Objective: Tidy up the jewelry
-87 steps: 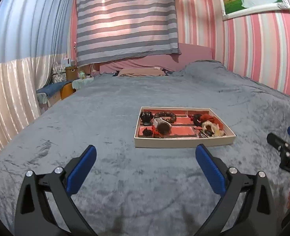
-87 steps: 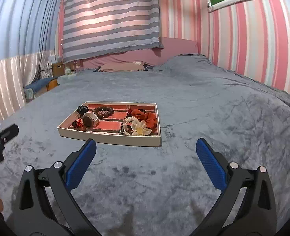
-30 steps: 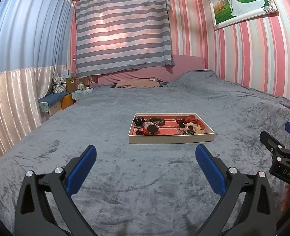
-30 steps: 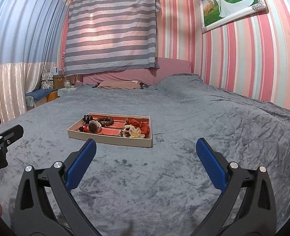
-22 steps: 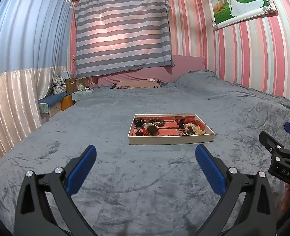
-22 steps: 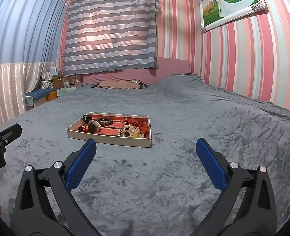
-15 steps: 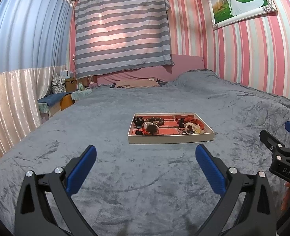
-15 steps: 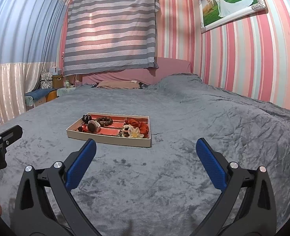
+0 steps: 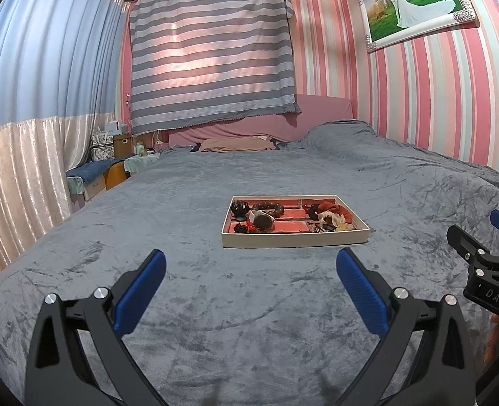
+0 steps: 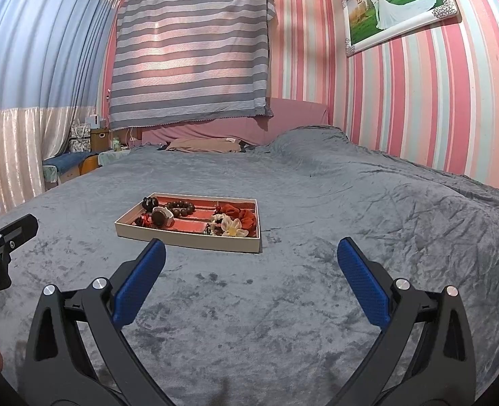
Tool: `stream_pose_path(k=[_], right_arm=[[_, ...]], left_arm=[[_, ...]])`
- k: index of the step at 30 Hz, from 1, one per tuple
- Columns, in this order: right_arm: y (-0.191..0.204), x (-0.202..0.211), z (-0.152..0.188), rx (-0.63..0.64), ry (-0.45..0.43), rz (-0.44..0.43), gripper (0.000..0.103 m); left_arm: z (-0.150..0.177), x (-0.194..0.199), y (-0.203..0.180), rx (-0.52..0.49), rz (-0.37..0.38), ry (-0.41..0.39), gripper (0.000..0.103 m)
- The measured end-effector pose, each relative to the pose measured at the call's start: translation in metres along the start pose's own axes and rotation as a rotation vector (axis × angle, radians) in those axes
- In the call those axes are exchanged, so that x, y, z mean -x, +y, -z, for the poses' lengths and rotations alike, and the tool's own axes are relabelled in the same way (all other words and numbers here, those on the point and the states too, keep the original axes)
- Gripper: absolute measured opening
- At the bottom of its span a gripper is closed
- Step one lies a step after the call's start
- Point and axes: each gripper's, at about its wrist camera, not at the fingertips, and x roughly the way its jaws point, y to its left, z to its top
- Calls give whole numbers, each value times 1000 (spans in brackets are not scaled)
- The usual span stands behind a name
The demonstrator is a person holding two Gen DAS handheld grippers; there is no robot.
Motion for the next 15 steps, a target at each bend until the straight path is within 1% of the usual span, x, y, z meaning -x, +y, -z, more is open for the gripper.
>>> stream_pose_path(k=[15], right_arm=[[1,0,1,0,5,-1,99]], left_arm=[[0,1,1,2,1,3,98]])
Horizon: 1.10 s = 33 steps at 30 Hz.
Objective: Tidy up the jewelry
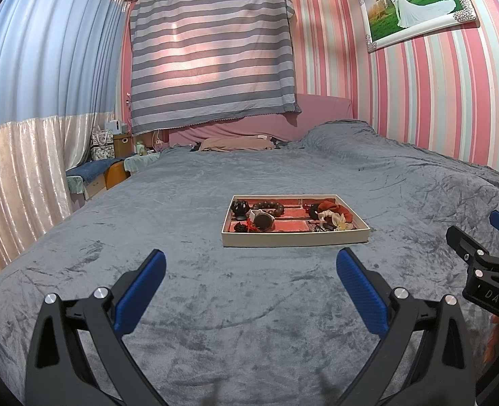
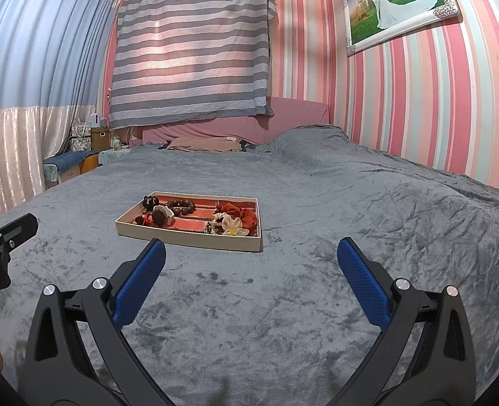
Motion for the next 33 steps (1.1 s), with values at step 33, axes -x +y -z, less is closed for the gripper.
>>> stream_pose_path(k=[33], right_arm=[[0,-1,1,-1,4,-4,99]], left_arm=[[-1,0,1,0,0,3,98]])
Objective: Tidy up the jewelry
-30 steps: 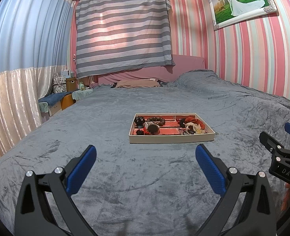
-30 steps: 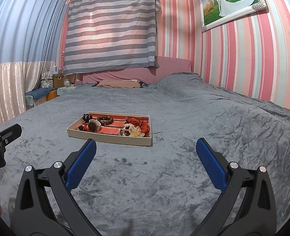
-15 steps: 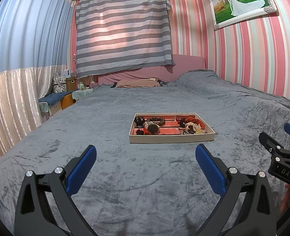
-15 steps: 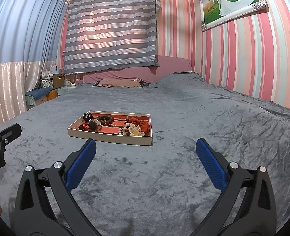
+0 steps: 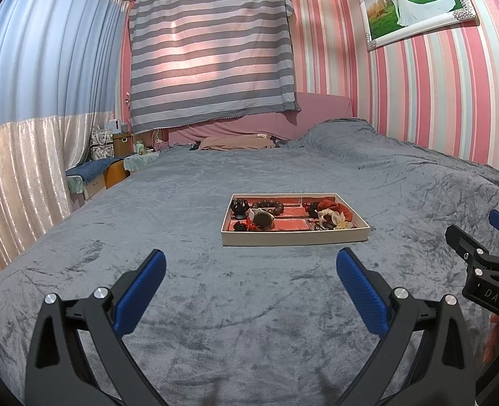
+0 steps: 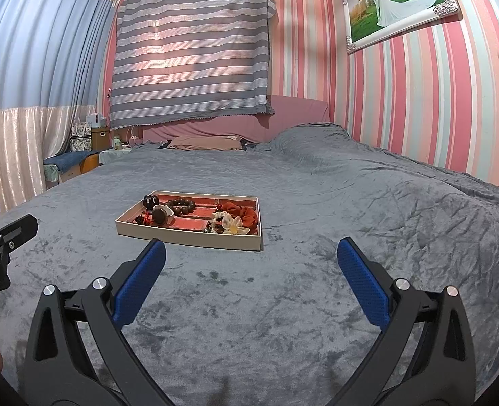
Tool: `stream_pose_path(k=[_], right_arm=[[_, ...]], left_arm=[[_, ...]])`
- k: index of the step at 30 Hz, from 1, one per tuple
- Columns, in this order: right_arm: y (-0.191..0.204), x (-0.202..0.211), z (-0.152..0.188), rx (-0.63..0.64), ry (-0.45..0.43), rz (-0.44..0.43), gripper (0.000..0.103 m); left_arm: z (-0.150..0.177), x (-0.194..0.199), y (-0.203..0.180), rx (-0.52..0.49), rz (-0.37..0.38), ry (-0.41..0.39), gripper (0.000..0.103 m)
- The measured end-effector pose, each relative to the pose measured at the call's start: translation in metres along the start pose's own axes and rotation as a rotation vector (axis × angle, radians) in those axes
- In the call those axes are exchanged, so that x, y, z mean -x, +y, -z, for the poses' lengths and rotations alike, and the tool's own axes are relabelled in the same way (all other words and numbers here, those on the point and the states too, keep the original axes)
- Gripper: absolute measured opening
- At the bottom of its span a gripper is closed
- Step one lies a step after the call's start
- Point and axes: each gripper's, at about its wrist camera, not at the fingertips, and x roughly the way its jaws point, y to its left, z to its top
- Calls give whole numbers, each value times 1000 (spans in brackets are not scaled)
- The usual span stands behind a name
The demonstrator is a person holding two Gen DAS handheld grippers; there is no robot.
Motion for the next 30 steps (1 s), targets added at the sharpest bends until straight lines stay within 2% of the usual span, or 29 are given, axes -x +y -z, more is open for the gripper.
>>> stream_pose_path(k=[30], right_arm=[[4,-3,2,-4,13,-5,99]], left_arm=[[0,-2,0,0,-3,17,98]])
